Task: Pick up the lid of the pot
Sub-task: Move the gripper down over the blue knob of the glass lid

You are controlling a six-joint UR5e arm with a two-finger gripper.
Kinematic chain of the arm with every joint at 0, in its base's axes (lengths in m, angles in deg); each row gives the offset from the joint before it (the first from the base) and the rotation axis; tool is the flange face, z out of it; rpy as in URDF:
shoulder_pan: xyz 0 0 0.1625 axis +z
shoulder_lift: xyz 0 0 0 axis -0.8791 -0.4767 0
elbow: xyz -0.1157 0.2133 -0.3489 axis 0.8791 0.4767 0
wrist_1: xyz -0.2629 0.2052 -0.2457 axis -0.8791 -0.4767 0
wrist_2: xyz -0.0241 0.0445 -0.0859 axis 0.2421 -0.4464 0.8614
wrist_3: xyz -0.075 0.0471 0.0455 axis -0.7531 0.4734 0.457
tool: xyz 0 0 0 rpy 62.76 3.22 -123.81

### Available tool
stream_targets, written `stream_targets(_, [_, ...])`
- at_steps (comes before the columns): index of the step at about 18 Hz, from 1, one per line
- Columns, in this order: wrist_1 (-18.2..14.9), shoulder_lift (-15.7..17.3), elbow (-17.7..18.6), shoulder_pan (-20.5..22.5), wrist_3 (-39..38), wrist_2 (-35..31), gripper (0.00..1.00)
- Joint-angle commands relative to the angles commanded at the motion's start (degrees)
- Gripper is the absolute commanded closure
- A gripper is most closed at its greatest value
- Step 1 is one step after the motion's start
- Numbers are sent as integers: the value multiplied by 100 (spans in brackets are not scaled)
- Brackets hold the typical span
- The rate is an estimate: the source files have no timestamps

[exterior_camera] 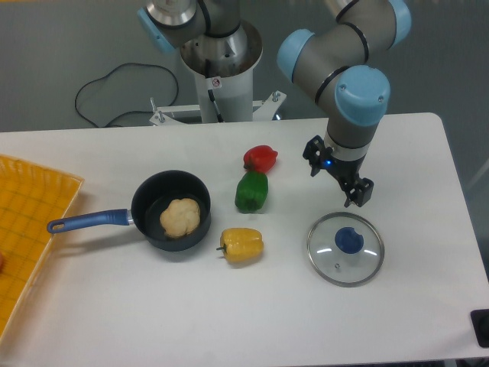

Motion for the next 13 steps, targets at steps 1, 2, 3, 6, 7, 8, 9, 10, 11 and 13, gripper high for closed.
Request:
stream_targets(1, [61,-97,-123,0,-53,9,0])
stream_targets(2, [71,-193,-254,-9,-175,35,0])
stream_targets(3, [79,-307,-334,-9,-264,35,0])
stream_targets(6, [141,-589,-537,-26,-300,61,0])
stream_targets(7, [245,-677,-572,-18,-300,88,0])
stream_targets(8, [351,-739,-572,0,-308,140,0])
stream_targets(9, [404,-783,-572,9,-335,193,0])
stream_targets(10, [413,-818,-572,17,-352,211,0])
stream_targets(11, [413,-836,-589,52,-352,228,0])
stream_targets(13, [413,-915,-633,88,-335,307,0])
